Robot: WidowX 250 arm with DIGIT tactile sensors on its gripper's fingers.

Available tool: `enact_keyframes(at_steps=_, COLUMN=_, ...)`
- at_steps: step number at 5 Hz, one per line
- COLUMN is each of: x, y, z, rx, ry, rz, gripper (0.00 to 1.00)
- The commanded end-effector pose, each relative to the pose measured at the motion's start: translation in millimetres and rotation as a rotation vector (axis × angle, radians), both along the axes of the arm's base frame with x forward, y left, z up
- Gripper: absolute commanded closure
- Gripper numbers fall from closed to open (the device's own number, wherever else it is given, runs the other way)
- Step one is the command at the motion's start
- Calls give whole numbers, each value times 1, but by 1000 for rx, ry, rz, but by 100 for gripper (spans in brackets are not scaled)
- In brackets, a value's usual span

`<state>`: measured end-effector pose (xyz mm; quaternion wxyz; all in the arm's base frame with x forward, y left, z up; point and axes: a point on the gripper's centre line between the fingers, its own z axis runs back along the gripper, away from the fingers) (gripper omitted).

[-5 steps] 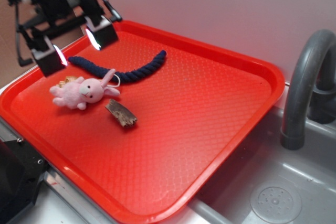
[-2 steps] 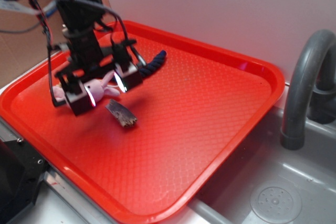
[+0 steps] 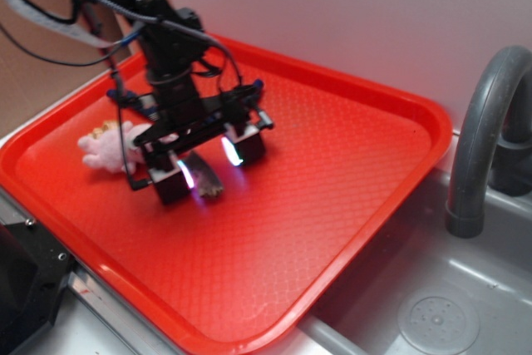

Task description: Grab the wood chip.

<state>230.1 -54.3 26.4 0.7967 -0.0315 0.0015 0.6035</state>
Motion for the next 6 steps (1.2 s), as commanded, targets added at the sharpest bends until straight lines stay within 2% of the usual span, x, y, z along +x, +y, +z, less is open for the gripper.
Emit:
enact_keyframes(at_steps=1, x=-11, y=2, z=22, rx=67, ry=-30, rz=-2, gripper=100)
enact_keyframes(at_steps=2, x=-13, y=17, z=59, rx=95, ry=-31, rz=2, gripper=100)
enact_keyframes(at_steps=3, x=-7, y=42, z=108, rx=32, ry=-52, rz=-23, gripper=100)
enact_keyframes(at_steps=4, x=5, y=54, z=156, rx=-26, ry=-64, rz=-248, gripper=100)
enact_keyframes(at_steps=5, x=3, y=58, z=190, rx=-5, ry=-124, rz=-374, gripper=100)
enact_keyframes(at_steps=6, x=5, y=56, z=200, rx=50, ry=-151, rz=-465, gripper=100)
